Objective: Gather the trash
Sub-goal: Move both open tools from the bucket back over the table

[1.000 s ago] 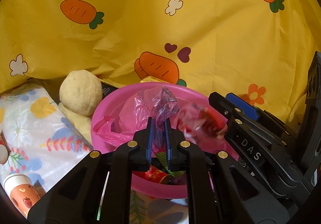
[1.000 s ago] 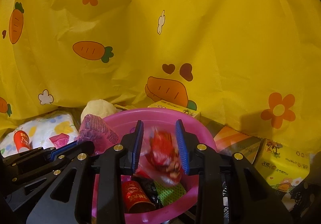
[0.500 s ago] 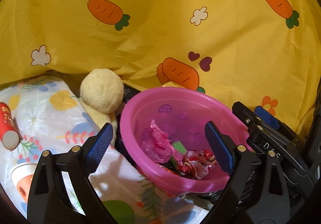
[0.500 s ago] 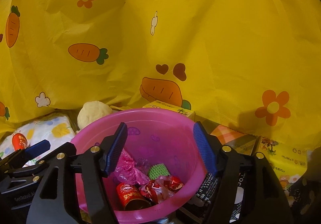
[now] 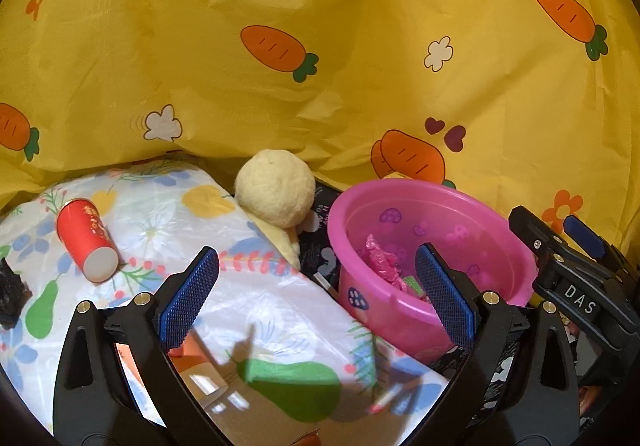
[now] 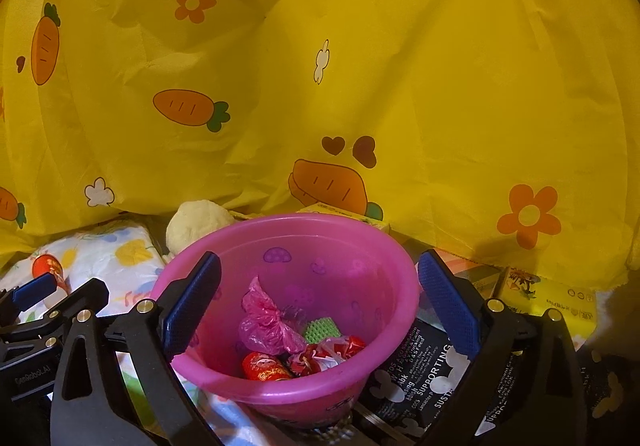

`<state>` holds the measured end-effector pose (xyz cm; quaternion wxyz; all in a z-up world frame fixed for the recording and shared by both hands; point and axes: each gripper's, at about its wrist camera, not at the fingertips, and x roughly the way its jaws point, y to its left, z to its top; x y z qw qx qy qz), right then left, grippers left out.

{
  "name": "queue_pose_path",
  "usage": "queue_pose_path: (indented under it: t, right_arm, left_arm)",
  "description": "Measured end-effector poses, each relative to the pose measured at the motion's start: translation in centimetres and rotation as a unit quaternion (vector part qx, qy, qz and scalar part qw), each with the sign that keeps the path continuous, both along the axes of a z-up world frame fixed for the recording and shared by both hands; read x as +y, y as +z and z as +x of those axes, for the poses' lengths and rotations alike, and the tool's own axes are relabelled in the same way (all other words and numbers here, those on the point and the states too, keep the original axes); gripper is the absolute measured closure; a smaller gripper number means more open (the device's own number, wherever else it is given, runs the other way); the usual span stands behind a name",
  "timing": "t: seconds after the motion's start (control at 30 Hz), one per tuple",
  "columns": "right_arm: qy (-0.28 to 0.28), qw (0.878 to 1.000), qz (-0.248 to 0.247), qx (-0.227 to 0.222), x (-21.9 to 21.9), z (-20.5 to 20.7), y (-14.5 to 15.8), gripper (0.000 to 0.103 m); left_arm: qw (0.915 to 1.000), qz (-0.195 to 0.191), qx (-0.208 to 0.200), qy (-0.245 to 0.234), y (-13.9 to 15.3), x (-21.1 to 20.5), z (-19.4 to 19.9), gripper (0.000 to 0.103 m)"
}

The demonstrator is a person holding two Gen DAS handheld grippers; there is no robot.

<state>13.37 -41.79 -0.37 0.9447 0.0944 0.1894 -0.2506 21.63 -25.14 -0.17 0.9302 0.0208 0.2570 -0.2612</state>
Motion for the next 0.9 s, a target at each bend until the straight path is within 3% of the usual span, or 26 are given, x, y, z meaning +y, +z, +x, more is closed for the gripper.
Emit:
queue_pose_path:
  t: [0.3,0.43,0.57,0.9]
  right_arm:
    - [0.030,0.999,-0.013,-0.006,3.6,-1.8,0.6,0.008]
    - [0.041,0.999,-0.010,-0.012,5.2,-2.9,0.8,0.007]
    - [0.051,0.999,-0.007,-0.017,6.9,-4.0,1.0,0.007]
    - [0.108,0.994,-0.014,-0.019,12.3,-5.4,0.3,0.006]
  left_arm:
    - [0.9997,-0.010,-0.016,0.017,0.9,3.8,-3.4,0.006]
    - [0.9987,0.003,-0.032,0.038,1.1,5.5,-4.9,0.006]
    - [0.9966,0.016,-0.047,0.065,0.9,7.5,-6.5,0.006]
    - [0.9869,0.034,-0.040,0.153,-0.3,13.8,-9.1,0.006]
